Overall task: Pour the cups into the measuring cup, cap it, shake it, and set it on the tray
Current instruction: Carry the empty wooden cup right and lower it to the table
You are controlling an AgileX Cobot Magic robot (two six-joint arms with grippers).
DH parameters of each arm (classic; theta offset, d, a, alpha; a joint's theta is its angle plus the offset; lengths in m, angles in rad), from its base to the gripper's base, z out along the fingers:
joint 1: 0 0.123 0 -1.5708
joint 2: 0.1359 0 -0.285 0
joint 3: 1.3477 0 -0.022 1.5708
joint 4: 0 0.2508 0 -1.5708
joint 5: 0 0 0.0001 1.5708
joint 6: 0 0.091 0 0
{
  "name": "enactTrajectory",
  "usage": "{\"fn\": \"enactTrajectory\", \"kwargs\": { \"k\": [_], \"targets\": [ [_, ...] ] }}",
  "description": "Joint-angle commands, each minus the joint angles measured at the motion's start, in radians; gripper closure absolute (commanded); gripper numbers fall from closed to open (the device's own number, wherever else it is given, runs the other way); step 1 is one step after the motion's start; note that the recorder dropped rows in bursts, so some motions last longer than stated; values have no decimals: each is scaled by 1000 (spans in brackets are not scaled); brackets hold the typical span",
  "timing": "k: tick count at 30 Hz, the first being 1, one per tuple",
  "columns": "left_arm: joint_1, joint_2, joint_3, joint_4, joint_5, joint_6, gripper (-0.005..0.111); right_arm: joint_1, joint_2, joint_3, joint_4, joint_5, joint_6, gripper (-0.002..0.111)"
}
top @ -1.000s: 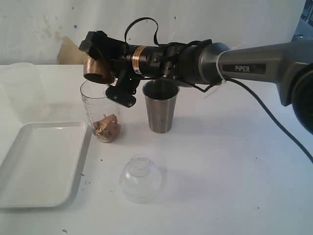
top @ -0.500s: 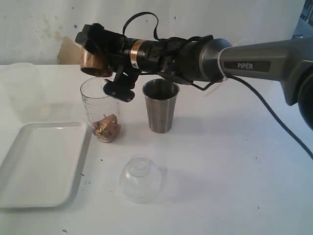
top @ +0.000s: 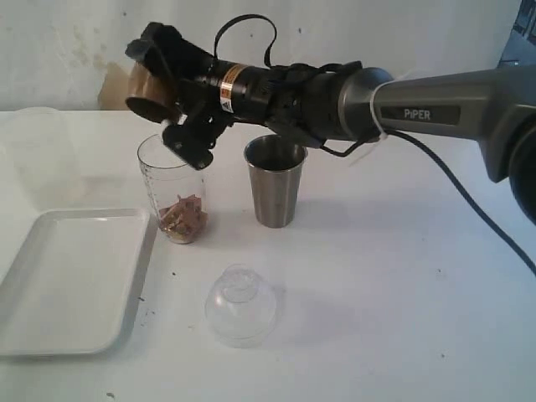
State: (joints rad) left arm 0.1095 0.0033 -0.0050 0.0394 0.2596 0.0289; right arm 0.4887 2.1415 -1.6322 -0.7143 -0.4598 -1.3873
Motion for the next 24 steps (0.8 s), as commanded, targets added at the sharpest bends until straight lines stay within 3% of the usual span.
{"fn": "enactTrajectory", "kwargs": {
  "k": [1, 6, 11, 17, 24],
  "targets": [
    [-1, -3, 5, 5, -12, -1, 107, 5, -60, -7, 43, -70, 486, 108],
    [-1, -3, 5, 5, -12, -1, 107, 5, -120, -3, -98, -62, 1026, 108],
    [-1, -3, 5, 5, -12, -1, 107, 5, -165, 2, -367, -77, 1535, 108],
    [-1, -3, 5, 5, -12, -1, 107, 5, -195, 8, -445, -60, 1738, 108],
    [-1, -3, 5, 5, -12, -1, 107, -4, -309, 90, -547, 84, 2170, 108]
  ]
}}
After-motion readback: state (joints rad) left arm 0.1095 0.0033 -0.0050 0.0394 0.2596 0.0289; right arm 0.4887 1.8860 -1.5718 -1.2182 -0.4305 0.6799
